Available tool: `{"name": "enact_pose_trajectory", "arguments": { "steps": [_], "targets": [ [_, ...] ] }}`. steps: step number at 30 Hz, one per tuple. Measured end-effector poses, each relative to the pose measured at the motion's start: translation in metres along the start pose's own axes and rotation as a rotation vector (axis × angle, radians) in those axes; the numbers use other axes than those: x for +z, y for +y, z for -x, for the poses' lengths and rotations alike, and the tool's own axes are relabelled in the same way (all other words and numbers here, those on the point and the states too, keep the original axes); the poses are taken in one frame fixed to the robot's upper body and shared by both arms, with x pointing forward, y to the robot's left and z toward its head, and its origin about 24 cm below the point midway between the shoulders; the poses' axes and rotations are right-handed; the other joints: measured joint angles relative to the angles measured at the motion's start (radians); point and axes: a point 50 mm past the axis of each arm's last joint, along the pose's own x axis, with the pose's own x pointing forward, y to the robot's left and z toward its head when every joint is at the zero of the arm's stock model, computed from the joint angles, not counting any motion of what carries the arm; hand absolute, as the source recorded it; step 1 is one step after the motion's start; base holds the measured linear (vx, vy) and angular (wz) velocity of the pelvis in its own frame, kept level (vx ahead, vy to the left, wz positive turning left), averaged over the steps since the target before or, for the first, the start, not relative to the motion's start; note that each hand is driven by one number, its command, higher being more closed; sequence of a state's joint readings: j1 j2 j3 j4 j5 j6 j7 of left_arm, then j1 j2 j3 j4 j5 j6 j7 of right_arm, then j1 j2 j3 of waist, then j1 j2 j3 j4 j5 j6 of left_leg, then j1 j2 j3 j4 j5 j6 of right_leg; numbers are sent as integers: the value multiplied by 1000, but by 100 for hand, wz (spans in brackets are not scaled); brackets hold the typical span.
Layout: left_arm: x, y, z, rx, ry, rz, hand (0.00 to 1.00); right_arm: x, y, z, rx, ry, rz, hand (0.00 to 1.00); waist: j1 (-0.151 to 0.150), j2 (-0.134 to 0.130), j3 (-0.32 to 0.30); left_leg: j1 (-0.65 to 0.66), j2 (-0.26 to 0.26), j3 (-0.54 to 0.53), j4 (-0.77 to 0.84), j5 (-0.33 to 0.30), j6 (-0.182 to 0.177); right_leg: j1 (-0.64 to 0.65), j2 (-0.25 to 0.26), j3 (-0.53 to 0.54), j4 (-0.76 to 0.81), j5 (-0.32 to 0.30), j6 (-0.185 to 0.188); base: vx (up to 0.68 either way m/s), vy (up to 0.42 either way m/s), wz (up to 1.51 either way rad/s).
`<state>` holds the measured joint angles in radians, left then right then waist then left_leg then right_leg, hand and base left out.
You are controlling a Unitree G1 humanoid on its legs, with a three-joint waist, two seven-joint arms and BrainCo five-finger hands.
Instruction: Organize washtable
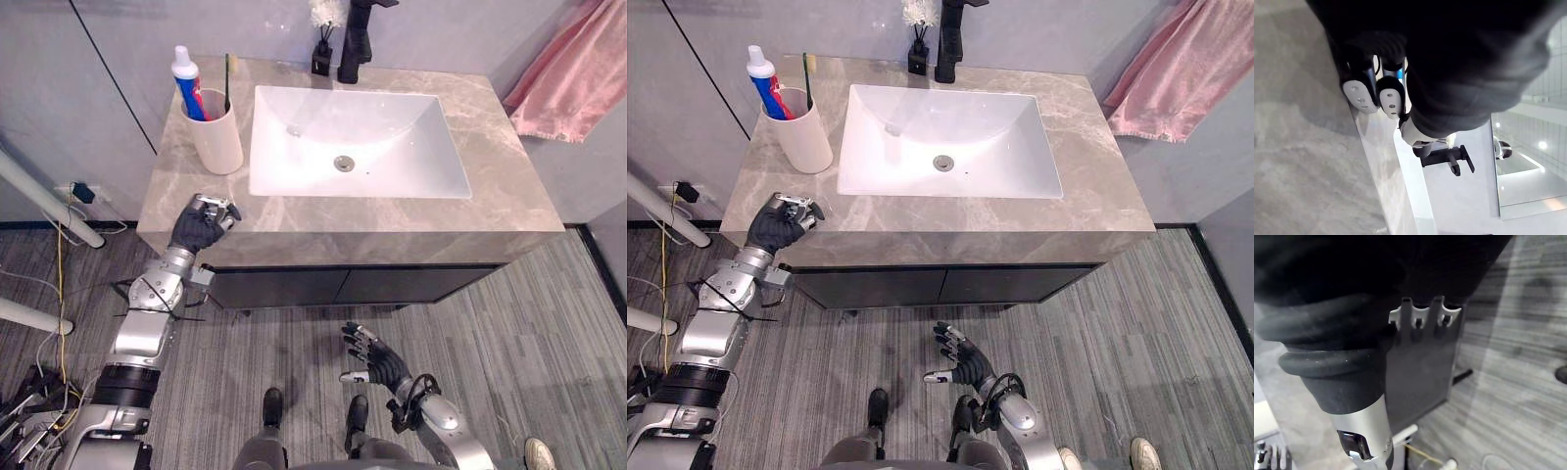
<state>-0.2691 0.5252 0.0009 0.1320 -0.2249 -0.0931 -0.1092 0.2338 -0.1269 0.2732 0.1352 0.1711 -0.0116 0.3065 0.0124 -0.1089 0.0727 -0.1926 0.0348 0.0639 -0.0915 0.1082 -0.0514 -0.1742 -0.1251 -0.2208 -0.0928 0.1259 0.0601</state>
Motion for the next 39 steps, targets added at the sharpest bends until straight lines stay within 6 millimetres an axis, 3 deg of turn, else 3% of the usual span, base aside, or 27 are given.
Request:
{"name": "enact_pose_trajectory", "arguments": {
  "steps": [10, 18, 22, 25, 30, 31, 39],
  "targets": [
    [-6, 6, -14, 21, 36, -1, 100, -4, -7, 6, -41, 13, -4, 0, -7, 12, -14, -3, 1, 10, 0, 0, 0, -9, 0, 8, -1, 2, 1, 5, 4, -2],
    [2, 29, -26, 57, 44, -63, 100, -6, -6, 8, -46, 21, -2, 0, -22, 11, -14, -18, 1, 14, 0, 3, 4, -25, 0, 13, -2, 5, 3, 24, 8, -2],
    [13, 53, -35, 102, 58, -123, 100, -8, -7, 9, -61, 27, -6, 0, -24, 7, -12, -37, 2, 17, 1, 3, 5, -44, 2, 17, -2, 9, 3, 25, 9, -2],
    [29, 81, -43, 143, 73, -215, 100, -8, -7, 10, -66, 25, -8, 0, -25, -17, 6, -42, 3, 21, 4, 3, 5, -51, 3, 25, -2, 11, 3, 37, 14, -5],
    [49, 95, -48, 174, 32, -254, 100, -5, -7, 10, -70, 11, -6, 0, -23, -31, 42, -52, 1, 20, 7, 3, 5, -59, 1, 28, -2, 12, 3, 23, 14, 0],
    [66, 108, -53, 212, -5, -248, 100, 3, -9, 11, -83, -26, 5, 0, -24, -33, 79, -67, 2, 19, 20, 2, 6, -70, 3, 28, 0, 12, 2, 40, 19, -1],
    [81, 111, -54, 230, -60, -246, 100, 4, -12, 11, -107, -29, 4, 0, -22, -38, 114, -75, 2, 19, 23, 0, 5, -77, 2, 30, 1, 13, 1, 5, 2, 0]
  ]
}}
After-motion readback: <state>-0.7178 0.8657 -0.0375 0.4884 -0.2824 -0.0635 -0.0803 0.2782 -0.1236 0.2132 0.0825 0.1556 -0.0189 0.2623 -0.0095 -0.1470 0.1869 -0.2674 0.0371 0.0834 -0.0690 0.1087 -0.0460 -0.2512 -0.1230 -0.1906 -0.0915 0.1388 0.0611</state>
